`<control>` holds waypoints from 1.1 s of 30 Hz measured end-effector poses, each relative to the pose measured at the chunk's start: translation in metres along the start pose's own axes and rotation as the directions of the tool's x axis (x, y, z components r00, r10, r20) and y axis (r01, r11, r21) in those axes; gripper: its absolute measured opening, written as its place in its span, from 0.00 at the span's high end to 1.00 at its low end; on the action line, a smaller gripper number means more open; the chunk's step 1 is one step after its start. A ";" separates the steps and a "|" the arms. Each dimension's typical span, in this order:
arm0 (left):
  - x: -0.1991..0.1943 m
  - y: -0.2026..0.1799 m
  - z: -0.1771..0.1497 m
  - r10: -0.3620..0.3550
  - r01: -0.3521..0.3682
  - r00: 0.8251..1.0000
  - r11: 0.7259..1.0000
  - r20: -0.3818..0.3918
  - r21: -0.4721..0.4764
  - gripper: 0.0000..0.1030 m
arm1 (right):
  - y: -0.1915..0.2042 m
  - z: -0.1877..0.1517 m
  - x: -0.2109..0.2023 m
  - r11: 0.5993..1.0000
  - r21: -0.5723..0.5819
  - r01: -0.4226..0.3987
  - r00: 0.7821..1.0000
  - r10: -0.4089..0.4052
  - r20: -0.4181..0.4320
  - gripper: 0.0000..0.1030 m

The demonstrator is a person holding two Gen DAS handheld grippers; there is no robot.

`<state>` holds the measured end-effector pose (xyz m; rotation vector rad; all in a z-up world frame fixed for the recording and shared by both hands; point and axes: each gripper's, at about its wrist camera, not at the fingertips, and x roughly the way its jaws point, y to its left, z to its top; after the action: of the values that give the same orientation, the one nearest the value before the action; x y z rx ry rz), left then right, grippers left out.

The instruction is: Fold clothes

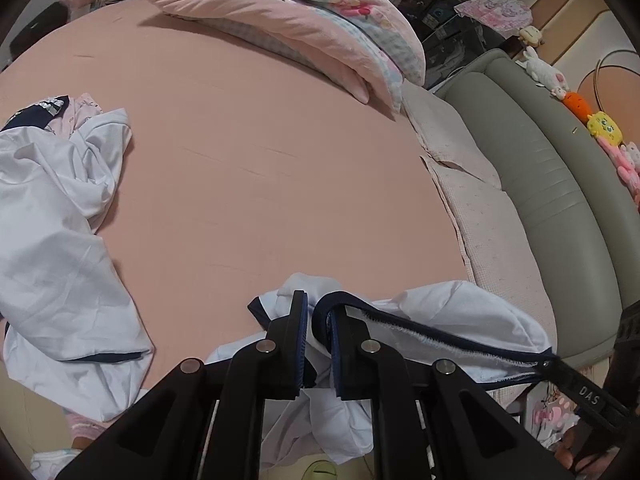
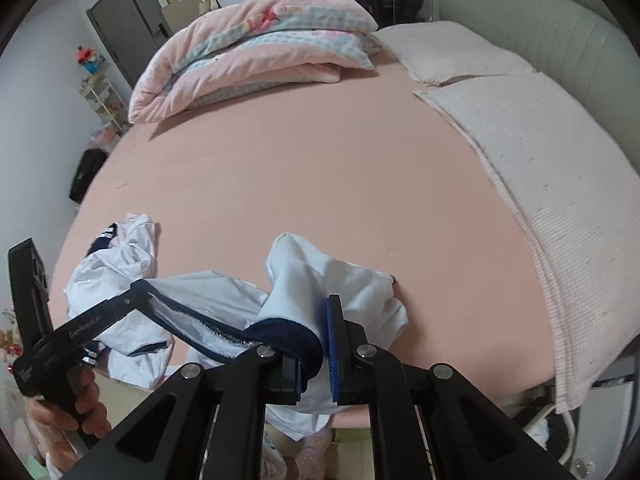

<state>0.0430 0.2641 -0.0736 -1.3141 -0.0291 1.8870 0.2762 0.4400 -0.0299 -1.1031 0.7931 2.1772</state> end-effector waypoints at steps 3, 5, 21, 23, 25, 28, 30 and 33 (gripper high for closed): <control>-0.001 -0.003 -0.001 0.004 -0.004 1.000 1.000 0.001 0.012 0.91 | -0.004 0.000 0.008 1.000 0.009 0.023 1.000 -0.023 -0.012 0.94; -0.003 -0.008 -0.001 0.005 -0.005 1.000 0.999 0.006 0.032 0.91 | -0.005 -0.001 0.014 0.999 0.002 0.041 0.999 -0.041 -0.016 0.93; 0.024 0.005 0.002 0.032 -0.028 0.997 0.998 -0.076 0.056 0.91 | -0.007 0.020 0.081 0.995 -0.001 0.100 0.990 -0.100 -0.099 0.53; 0.031 0.008 0.006 0.047 -0.040 0.993 0.997 -0.105 0.067 0.91 | -0.007 0.020 0.081 0.992 -0.014 0.125 0.989 -0.126 -0.083 0.53; 0.039 0.013 0.010 0.037 -0.032 0.990 0.999 -0.139 0.040 0.89 | -0.005 0.018 0.079 0.990 -0.035 0.135 0.988 -0.137 -0.069 0.53; 0.050 0.022 0.016 0.006 -0.009 0.987 1.000 -0.161 -0.019 0.78 | -0.003 0.011 0.073 0.989 -0.060 0.137 0.988 -0.141 -0.066 0.53; 0.053 0.024 0.019 -0.006 0.000 0.986 0.999 -0.165 -0.042 0.63 | -0.004 0.007 0.069 0.987 -0.071 0.143 0.987 -0.148 -0.063 0.53; 0.052 0.022 0.023 -0.061 0.051 0.984 0.997 -0.168 -0.061 0.57 | -0.002 0.000 0.063 0.985 -0.079 0.152 0.986 -0.157 -0.057 0.53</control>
<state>0.0055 0.2912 -0.1133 -1.4931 -0.0309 1.7327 0.2460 0.4556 -0.0834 -1.2338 0.6352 2.0653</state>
